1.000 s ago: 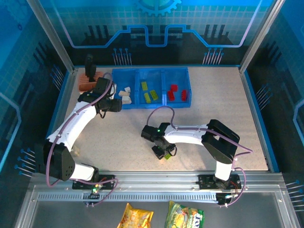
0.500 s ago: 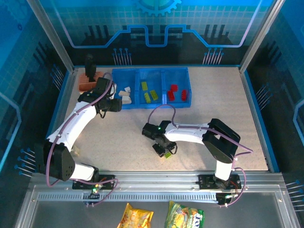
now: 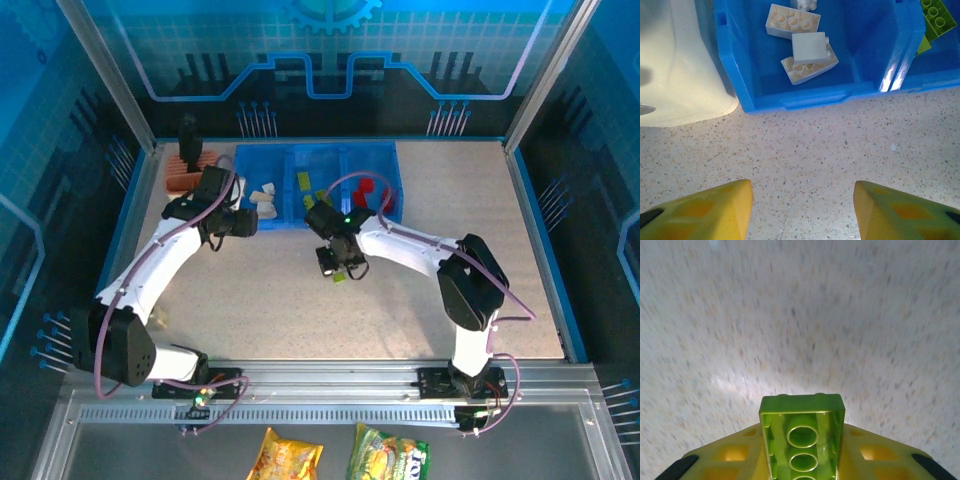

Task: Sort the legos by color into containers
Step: Pick up the lego from the bottom-center of the table, then place the lego in the container.

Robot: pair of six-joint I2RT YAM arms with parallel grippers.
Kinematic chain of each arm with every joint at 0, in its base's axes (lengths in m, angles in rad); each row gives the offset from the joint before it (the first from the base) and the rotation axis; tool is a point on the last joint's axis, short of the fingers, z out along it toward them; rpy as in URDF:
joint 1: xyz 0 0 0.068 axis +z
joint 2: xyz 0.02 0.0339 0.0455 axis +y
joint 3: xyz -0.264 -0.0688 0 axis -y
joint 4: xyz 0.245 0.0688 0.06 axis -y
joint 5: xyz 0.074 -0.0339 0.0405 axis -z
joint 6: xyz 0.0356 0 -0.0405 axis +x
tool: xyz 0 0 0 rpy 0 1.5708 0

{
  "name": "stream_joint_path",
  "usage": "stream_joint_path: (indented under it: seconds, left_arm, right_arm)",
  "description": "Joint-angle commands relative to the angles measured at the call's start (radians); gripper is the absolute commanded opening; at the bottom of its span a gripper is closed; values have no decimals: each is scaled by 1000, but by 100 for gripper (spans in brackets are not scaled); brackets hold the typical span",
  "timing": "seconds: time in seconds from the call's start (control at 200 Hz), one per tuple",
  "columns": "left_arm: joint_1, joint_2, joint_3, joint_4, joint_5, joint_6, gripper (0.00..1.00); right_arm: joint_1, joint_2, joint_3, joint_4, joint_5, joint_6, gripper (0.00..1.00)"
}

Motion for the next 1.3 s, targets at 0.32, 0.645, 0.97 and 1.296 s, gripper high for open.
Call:
stream_joint_path:
  seconds: [0.32, 0.645, 0.97, 1.296]
  left_arm:
    - [7, -28, -21, 32, 51, 3, 57]
    - [7, -42, -31, 46, 48, 1, 57]
    - [7, -46, -39, 58, 39, 0, 57]
    - [7, -59, -49, 70, 23, 4, 58]
  right_arm:
    - [-116, 271, 455, -60, 36, -135, 35]
    - [-155, 439, 661, 62, 195, -274, 35]
    - [-188, 525, 663, 336, 286, -288, 36]
    - [-209, 592, 674, 474, 315, -306, 40]
